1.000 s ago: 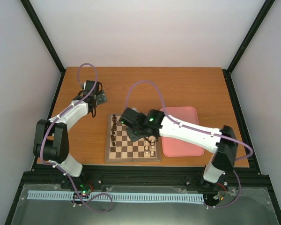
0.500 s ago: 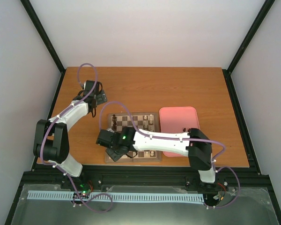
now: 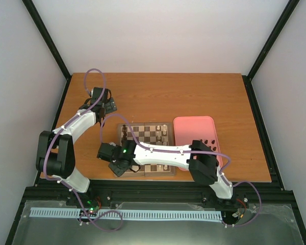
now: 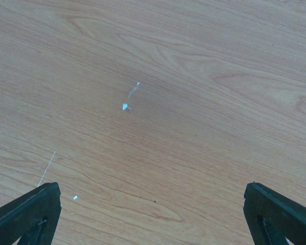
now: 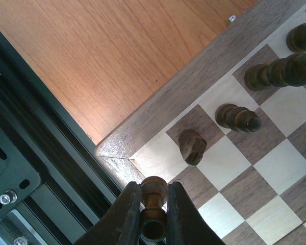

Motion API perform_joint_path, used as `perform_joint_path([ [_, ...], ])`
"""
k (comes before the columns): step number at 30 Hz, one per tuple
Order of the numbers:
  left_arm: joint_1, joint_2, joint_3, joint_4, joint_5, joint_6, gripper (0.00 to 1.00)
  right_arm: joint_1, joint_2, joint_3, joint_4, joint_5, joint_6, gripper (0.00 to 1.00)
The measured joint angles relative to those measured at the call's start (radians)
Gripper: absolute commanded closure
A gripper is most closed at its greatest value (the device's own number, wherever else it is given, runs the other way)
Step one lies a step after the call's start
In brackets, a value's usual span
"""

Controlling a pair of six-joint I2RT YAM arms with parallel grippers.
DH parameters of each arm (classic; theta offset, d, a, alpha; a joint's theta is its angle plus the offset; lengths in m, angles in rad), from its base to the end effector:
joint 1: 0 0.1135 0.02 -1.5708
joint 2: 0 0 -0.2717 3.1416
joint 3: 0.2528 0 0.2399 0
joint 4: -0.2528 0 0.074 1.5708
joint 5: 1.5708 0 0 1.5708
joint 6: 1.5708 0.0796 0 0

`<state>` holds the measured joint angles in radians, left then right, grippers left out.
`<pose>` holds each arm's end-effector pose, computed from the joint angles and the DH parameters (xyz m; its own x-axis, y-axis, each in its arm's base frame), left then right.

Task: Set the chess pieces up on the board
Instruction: Place the chess piece on the chessboard.

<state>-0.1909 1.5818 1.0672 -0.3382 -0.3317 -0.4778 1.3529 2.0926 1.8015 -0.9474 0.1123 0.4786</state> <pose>0.3514 -0.0415 0.2107 -0.6424 -0.3186 -0.6970 -0.3675 0.9262 -0.0847 0.1049 0.4326 0.1951 -0.6246 -0.7039 -0.3384 -0.7601 0.6474 0.0562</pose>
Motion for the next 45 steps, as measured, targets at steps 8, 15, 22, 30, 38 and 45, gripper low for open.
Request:
perform_joint_path([
  [8, 0.0, 0.0, 0.0, 0.0, 0.001, 0.0, 0.0, 0.0, 0.024, 0.011, -0.003, -0.019, -0.012, 0.97],
  [15, 0.0, 0.0, 0.0, 0.0, 0.002, 0.0, 0.0, 0.0, 0.045, 0.02, -0.003, -0.02, -0.013, 0.97],
  [22, 0.0, 0.0, 0.0, 0.0, 0.002, 0.0, 0.0, 0.0, 0.073, 0.025, -0.002, -0.011, -0.017, 0.97],
  [30, 0.0, 0.0, 0.0, 0.0, 0.002, 0.0, 0.0, 0.0, 0.091, 0.029, -0.005, 0.014, -0.024, 0.97],
  [38, 0.0, 0.0, 0.0, 0.0, 0.002, 0.0, 0.0, 0.0, 0.097, 0.043, -0.005, 0.018, -0.029, 0.94],
  [45, 0.0, 0.0, 0.0, 0.0, 0.002, 0.0, 0.0, 0.0, 0.101, 0.043, -0.006, 0.008, -0.031, 0.83],
])
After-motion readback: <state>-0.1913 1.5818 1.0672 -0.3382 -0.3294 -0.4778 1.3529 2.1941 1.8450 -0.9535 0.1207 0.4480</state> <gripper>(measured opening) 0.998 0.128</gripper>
